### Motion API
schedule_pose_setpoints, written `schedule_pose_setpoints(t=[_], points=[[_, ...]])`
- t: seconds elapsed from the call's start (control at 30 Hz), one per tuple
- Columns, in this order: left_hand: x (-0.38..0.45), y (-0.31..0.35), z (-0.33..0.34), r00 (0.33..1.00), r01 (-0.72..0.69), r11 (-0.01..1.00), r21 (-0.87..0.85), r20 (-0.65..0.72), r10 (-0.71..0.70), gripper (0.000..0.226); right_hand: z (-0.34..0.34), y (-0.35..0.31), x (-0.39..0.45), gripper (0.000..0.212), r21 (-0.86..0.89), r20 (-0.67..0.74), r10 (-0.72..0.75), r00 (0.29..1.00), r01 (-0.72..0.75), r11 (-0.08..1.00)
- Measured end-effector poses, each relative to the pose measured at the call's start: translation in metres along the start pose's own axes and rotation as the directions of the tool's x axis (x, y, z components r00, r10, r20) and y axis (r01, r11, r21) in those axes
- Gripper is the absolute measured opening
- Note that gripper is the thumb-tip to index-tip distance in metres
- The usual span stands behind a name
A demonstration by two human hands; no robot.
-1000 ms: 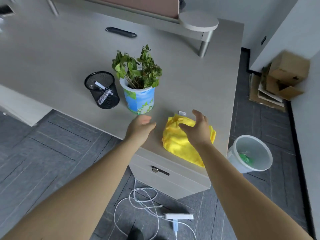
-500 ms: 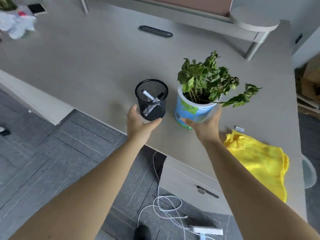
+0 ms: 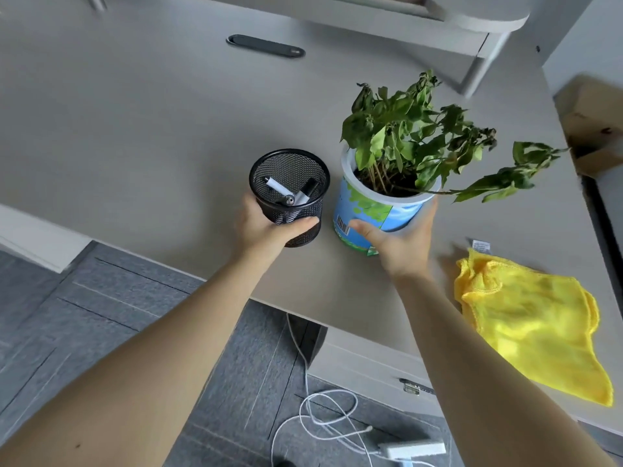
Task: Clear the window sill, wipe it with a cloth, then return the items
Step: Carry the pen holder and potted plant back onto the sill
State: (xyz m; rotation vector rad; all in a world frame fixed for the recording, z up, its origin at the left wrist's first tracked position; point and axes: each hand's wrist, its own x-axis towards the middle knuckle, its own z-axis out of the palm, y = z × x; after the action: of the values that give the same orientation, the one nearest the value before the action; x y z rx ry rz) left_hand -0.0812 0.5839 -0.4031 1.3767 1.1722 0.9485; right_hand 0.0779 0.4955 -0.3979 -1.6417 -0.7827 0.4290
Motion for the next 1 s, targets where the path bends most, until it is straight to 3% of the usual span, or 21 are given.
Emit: schedule_pose_setpoints(t=[0.07, 0.17, 0.47, 0.73, 1.0], points=[[0.0, 0.005, 0.002, 1.0, -0.028, 1.0, 0.009, -0.01, 0.028, 0.079, 0.001, 0.0, -0.001, 0.075, 0.009, -0.016, 0.007, 1.0, -0.007, 1.0], [-0.004, 0.016, 0.002, 0.997, -0.072, 0.996, -0.053, -0.032, 0.07, 0.06, 0.0, -0.004, -0.003, 0.081, 0.058, -0.029, -0.011, 1.0, 0.013, 0.998], [-0.041, 0.073, 0.016, 0.991, -0.104, 0.99, -0.098, 0.071, 0.111, 0.063, -0.055, -0.059, -0.018, 0.086, 0.123, -0.119, -0.011, 0.993, 0.026, 0.992], [-0.134, 0.142, 0.102, 0.917, -0.224, 0.969, -0.105, 0.315, 0.246, 0.063, -0.203, -0.089, -0.077, 0.079, 0.108, -0.318, -0.064, 0.946, 0.103, 0.989], [-0.306, 0.171, 0.224, 0.732, -0.239, 0.951, -0.196, 0.607, 0.309, 0.065, -0.398, -0.09, -0.207, 0.084, 0.003, -0.614, -0.037, 0.788, 0.05, 0.999]])
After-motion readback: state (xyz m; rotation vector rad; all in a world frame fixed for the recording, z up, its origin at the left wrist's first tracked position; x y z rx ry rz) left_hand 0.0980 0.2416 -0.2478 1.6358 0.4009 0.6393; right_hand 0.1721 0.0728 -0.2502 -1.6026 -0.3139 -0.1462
